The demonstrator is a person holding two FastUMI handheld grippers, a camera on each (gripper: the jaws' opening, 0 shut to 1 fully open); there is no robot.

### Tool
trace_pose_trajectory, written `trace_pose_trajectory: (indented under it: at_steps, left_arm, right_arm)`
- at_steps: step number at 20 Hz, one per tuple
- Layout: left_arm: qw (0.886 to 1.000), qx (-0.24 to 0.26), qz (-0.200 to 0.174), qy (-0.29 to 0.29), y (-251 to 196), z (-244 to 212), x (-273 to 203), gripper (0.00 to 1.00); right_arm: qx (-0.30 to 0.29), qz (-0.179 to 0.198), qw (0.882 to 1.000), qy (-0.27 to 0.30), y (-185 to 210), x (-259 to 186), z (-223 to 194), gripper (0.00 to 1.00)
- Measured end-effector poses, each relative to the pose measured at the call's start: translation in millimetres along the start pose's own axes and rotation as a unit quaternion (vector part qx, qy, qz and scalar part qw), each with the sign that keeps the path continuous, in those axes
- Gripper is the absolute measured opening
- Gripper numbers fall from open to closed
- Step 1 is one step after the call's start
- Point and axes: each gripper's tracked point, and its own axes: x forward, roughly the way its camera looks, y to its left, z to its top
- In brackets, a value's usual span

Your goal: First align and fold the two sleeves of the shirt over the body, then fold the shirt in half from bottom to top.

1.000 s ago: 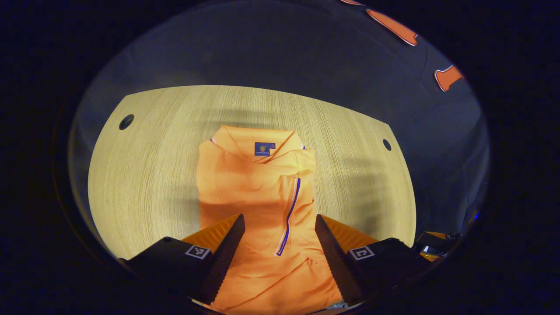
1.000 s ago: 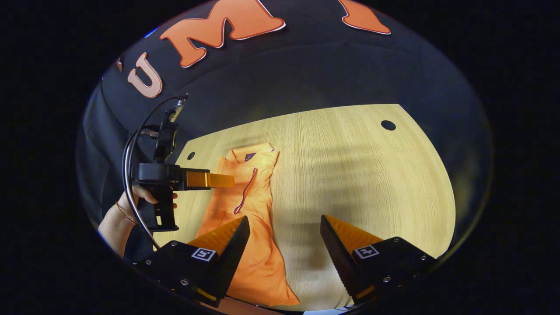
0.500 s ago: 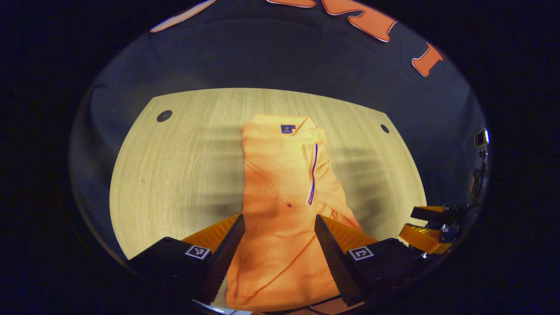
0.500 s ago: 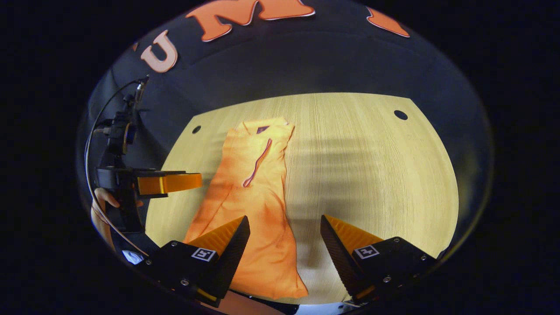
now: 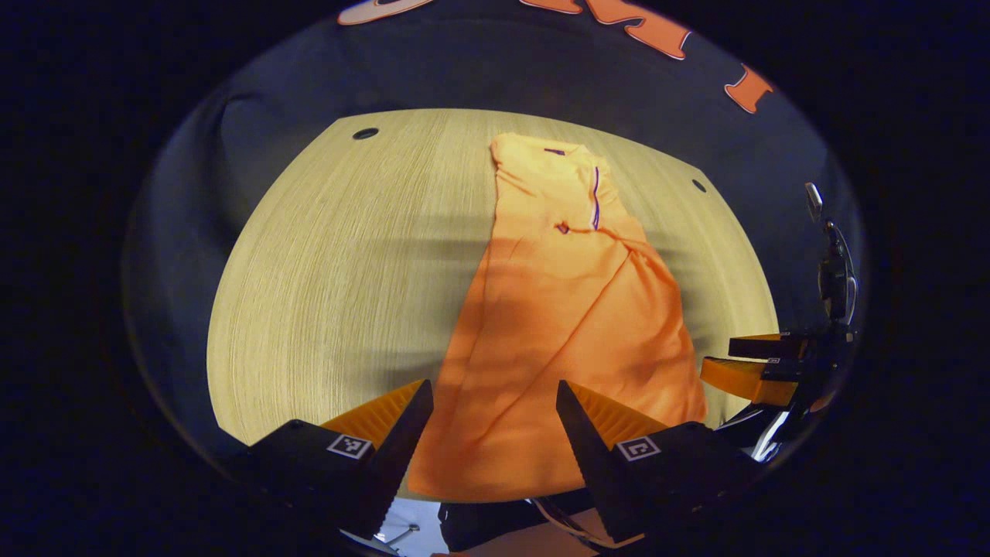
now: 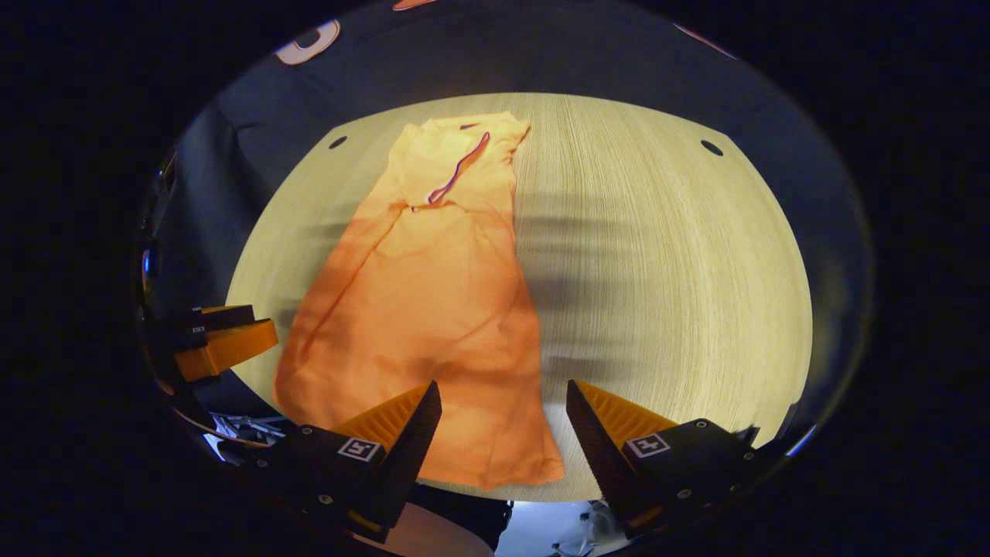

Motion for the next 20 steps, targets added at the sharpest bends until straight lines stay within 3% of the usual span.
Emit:
trace_pose_trajectory:
  at_steps: [2, 5, 10, 12, 13, 15, 20]
  left_arm:
    - [1.0, 0.009, 0.02, 0.02, 12, -29, 3, 0.99]
    - [0.998, 0.008, 0.02, 0.063, 10, -69, 11, 0.99]
    - [0.995, 0.017, 0.042, 0.091, 10, -95, 22, 1.0]
    - [0.991, 0.018, 0.039, 0.126, 7, -112, 30, 0.99]
    - [0.989, 0.026, 0.056, 0.135, 9, -117, 31, 0.99]
    - [0.988, 0.048, 0.06, 0.13, 6, -114, 35, 0.98]
    - [0.989, 0.038, 0.061, 0.127, 8, -117, 27, 0.99]
  right_arm:
    - [-0.009, -0.007, 1.0, 0.028, 7, 5, -25, 0.99]
    - [-0.019, -0.01, 0.997, 0.071, 16, 15, -56, 0.99]
    - [-0.022, -0.045, 0.992, 0.119, 16, 32, -92, 0.99]
    - [-0.016, -0.051, 0.991, 0.122, 20, 28, -92, 1.0]
    - [-0.013, -0.051, 0.99, 0.131, 21, 28, -93, 0.99]
    - [-0.015, -0.048, 0.99, 0.132, 19, 31, -93, 0.99]
    - [-0.012, -0.049, 0.991, 0.126, 19, 31, -94, 0.99]
